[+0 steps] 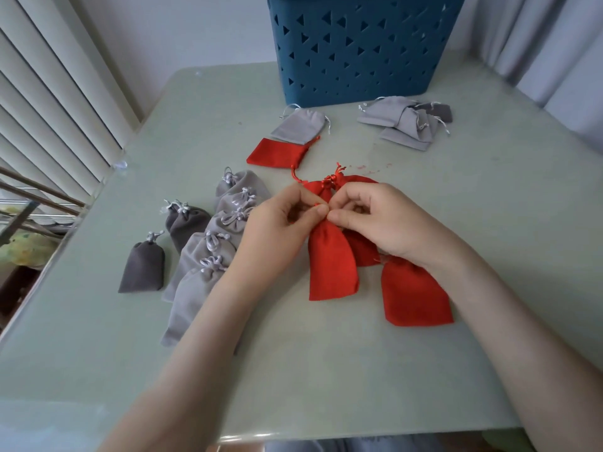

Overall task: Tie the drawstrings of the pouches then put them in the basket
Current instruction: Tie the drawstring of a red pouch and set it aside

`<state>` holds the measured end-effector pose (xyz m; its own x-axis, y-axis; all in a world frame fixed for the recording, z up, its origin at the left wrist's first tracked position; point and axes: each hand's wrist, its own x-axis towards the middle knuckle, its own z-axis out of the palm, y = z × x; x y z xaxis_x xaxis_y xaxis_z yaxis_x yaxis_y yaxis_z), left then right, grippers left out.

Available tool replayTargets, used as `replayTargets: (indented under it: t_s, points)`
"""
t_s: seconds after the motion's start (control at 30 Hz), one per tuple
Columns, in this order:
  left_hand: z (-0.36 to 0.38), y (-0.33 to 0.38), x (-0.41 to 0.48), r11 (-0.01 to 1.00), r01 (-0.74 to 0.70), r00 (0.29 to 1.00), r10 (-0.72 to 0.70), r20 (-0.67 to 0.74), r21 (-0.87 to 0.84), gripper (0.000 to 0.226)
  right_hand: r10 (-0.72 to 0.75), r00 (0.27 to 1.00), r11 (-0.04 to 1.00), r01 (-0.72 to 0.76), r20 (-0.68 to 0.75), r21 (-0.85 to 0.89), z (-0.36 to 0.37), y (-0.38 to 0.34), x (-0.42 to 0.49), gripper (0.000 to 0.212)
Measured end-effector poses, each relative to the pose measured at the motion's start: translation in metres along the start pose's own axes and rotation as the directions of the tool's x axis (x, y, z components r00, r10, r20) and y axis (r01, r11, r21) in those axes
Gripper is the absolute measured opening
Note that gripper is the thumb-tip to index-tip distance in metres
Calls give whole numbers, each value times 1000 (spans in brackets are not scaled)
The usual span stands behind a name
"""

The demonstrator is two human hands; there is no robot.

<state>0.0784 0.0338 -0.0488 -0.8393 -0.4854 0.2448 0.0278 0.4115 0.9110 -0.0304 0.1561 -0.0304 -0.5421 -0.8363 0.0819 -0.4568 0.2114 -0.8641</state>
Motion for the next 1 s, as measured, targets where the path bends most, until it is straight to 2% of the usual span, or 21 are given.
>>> replayTargets:
  t_s: [0.07, 0.17, 0.27, 0.37, 0.5, 0.67, 0.87, 1.0]
  points:
    - [-1, -1, 1, 997, 79, 997, -79, -4, 14, 11, -38, 998, 986, 29, -50, -164, 3, 1, 1, 13]
    - [-6, -2, 2, 980, 197, 979, -197, 58, 6, 2, -98, 993, 951, 73, -70, -301, 7, 3, 0, 8]
    - [-9, -2, 3, 968, 249, 965, -245, 90, -26, 9, -136, 986, 942, 98, -98, -320, 9, 4, -1, 4]
    - [-9, -1, 3, 970, 242, 969, -241, 63, -12, 8, -125, 983, 962, 87, -133, -259, 11, 2, -1, 6]
    - [-7, -3, 4, 968, 167, 985, -171, 5, 188, 5, -79, 989, 981, 55, -126, -185, 13, 2, -1, 9]
    - [-2, 1, 3, 918, 49, 998, -59, 13, 394, 6, -69, 987, 984, 44, -145, -172, 17, 5, 0, 8]
    - [3, -5, 3, 877, -40, 998, 61, -28, 478, 6, -97, 984, 980, 68, -148, -188, 22, 3, 3, 8]
    - [7, -7, 0, 834, -150, 961, 249, -120, 531, 7, -63, 980, 998, 61, -186, -14, 19, 1, 6, 19]
